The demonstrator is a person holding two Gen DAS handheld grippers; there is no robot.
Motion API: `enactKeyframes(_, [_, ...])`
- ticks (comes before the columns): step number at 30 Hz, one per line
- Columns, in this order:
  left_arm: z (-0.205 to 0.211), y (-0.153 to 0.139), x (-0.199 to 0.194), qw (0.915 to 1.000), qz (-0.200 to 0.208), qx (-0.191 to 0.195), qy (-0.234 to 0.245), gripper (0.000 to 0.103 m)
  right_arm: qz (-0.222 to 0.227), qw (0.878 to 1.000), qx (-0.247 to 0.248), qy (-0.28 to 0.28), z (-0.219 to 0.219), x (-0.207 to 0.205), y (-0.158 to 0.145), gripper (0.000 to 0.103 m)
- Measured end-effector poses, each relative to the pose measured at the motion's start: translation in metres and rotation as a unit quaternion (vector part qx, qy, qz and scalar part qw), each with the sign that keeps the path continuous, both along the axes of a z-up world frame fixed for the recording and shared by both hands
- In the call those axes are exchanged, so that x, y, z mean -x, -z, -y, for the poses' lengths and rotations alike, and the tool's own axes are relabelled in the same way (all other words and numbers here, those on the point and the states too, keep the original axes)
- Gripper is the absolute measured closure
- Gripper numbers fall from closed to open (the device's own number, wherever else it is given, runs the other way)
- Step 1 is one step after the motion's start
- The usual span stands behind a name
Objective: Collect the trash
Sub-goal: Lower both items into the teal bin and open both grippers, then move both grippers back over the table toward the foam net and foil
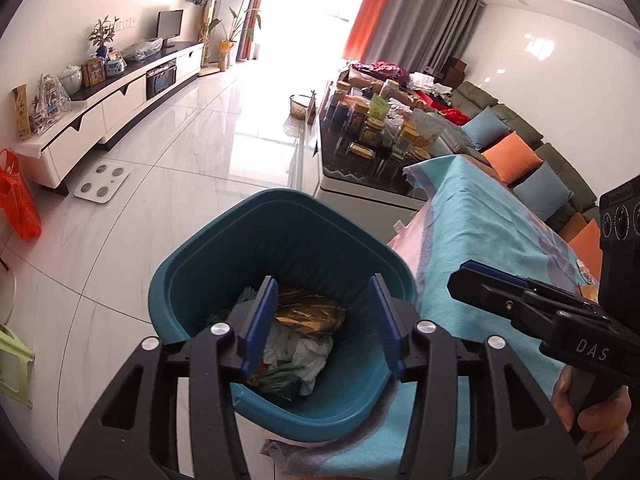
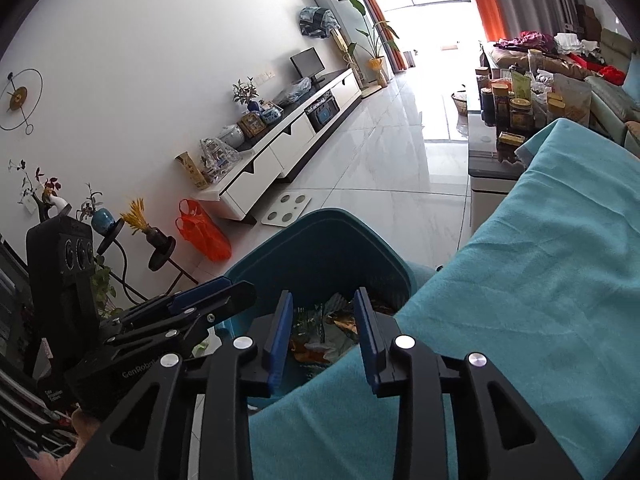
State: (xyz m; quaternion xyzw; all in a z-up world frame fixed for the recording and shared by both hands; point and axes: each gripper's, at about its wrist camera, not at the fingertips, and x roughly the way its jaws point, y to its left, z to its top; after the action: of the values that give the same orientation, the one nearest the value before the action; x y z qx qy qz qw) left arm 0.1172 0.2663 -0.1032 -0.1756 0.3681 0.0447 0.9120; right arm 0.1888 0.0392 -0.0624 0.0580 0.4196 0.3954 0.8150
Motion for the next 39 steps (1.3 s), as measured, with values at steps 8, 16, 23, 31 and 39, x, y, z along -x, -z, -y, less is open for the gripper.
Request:
enactKeyframes(8, [0.045,-0.020,0.007,0.9971,0.045,0.002,0.061,0.037,0.058,0.998,0.005,0.034,0.067,0.026,-0.022,0.065])
enactKeyframes(16, [0.125,-0.028,-0.003,0.9862,0.056,0.002,0.156,0.037,0.082,0.989,0.005,0.125,0.164,0.046,-0.033,0.063])
enactKeyframes(23, [0.202,-0.031,-0.013,0.9704,0.053,0.000,0.236,0.037,0.082,0.975,0.020,0.207,0.241,0.063,-0.026,0.063])
enactKeyframes(31, [0.300,-0.033,-0.018,0.9411,0.048,-0.012,0.334,0.037,0.076,0.952,0.018,0.295,0.324,0.082,-0.019,0.063])
enactKeyframes(39, [0.393,-0.023,-0.024,0.9154,0.022,-0.001,0.402,0.036,0.078,0.934,0.016,0.348,0.381,0.092,-0.013,0.063])
